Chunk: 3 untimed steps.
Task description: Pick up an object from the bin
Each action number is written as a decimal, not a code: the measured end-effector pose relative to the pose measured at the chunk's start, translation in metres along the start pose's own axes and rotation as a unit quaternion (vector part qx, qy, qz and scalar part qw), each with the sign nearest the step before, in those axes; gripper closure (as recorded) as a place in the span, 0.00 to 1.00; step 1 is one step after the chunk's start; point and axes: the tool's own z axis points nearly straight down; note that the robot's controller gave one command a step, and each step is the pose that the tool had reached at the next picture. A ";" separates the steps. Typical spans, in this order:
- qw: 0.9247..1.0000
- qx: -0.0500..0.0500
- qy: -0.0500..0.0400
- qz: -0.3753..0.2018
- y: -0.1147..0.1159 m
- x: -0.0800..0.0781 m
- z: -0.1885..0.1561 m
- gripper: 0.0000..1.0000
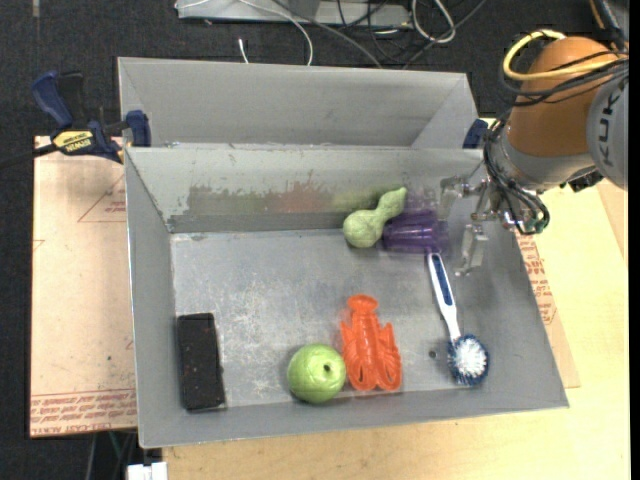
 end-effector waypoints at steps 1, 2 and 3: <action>1.000 0.001 -0.004 -0.002 0.001 -0.002 -0.005 0.00; 0.999 0.000 -0.005 0.038 0.023 -0.014 0.089 0.00; 1.000 0.002 -0.012 -0.010 0.023 -0.014 0.031 0.00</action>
Offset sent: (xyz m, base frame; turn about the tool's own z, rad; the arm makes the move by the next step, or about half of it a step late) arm 0.0120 0.0211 -0.0904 0.0795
